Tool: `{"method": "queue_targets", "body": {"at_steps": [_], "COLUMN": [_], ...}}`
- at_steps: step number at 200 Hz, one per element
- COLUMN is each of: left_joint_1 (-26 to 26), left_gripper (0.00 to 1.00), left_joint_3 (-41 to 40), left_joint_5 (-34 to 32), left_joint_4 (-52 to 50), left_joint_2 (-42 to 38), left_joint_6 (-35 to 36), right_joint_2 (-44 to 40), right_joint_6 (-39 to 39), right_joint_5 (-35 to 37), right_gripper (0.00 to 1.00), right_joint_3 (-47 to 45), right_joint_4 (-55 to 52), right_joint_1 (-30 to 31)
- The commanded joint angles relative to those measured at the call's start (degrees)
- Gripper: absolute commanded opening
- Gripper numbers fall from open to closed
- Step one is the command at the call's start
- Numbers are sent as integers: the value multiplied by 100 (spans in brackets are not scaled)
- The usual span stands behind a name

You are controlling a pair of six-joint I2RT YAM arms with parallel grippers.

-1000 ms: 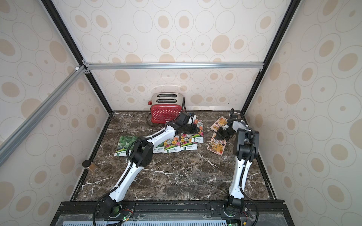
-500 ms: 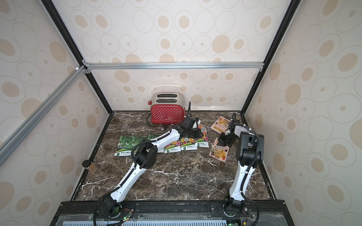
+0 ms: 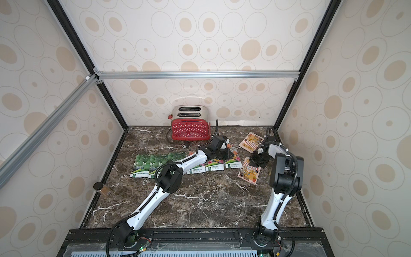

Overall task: Arrange the seed packets in a row
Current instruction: Place the seed packet at the center of the board.

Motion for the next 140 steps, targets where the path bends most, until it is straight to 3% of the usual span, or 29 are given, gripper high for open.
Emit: {"method": "queue_targets", "body": {"at_steps": [1, 73, 100, 140], "left_joint_1": [-30, -43, -44, -59], "left_gripper": [19, 30, 43, 44], "left_joint_3": [252, 239, 174, 97], "left_joint_5": [-87, -64, -119, -221], "left_joint_4": [19, -191, -262, -385], "left_joint_2": [193, 151, 93, 13], "left_joint_6": [-71, 49, 120, 261], "right_joint_2": [-279, -492, -170, 242], "right_joint_6": [-80, 212, 250, 400], "right_joint_5": [-388, -1096, -1252, -1258], "right_gripper": [10, 16, 16, 15], "right_joint_3": [-165, -167, 150, 469], "right_joint_4": [163, 882, 829, 815], "right_joint_1": [-25, 86, 286, 649]}}
